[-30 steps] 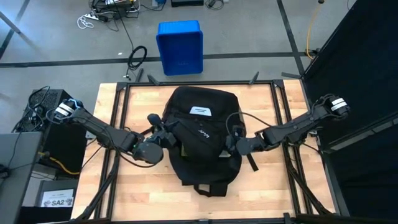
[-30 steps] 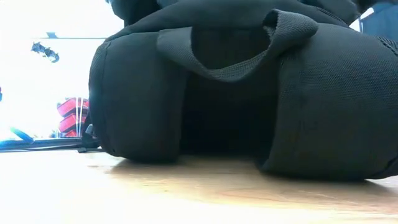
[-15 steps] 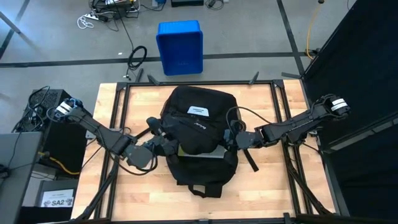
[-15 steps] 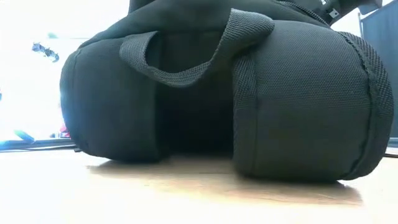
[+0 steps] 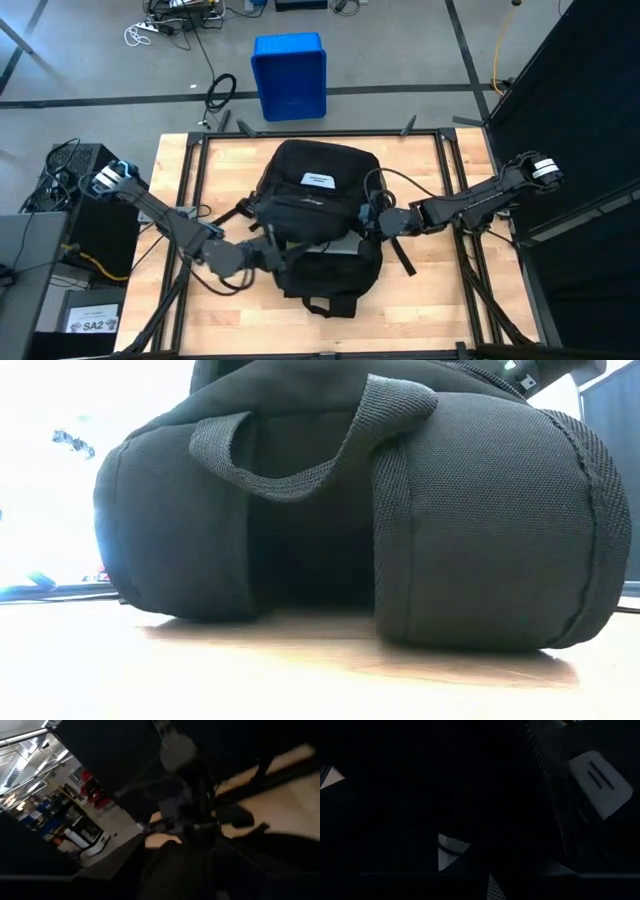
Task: Unpack backpack
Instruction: Close the black backpack
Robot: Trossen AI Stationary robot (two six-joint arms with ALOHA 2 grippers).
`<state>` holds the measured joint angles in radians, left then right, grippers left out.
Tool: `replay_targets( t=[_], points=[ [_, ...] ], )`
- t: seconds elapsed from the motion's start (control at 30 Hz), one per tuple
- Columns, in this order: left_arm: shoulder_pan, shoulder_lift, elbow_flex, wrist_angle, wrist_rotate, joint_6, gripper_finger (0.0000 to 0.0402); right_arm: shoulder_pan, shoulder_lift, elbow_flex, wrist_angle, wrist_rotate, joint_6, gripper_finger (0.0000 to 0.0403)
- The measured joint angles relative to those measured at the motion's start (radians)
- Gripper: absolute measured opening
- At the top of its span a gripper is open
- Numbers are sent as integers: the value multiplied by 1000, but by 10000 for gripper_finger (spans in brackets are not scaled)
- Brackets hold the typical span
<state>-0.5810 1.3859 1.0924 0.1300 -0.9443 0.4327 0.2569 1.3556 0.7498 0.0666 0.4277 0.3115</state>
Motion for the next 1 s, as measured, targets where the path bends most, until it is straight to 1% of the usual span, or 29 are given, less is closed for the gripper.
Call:
replay_targets(
  t=[0.13,0.23,0.33,0.5,0.73,0.87,1.0],
  points=[
    [24,79,0,21,-9,56,209,-6,0,0,5,0,0,36],
    [24,110,0,57,-94,123,209,-7,0,0,6,-1,1,35],
    [24,109,0,93,-176,170,209,-6,0,0,8,-1,2,35],
    [25,98,0,92,-215,194,209,-5,0,0,11,-1,1,41],
    [-10,98,0,122,-204,241,209,-5,0,0,15,-2,1,48],
    [-31,99,-1,223,-197,300,209,-5,0,0,15,-3,2,48],
    [-34,99,-1,260,-106,296,209,-5,0,0,15,-3,8,49]
  ],
)
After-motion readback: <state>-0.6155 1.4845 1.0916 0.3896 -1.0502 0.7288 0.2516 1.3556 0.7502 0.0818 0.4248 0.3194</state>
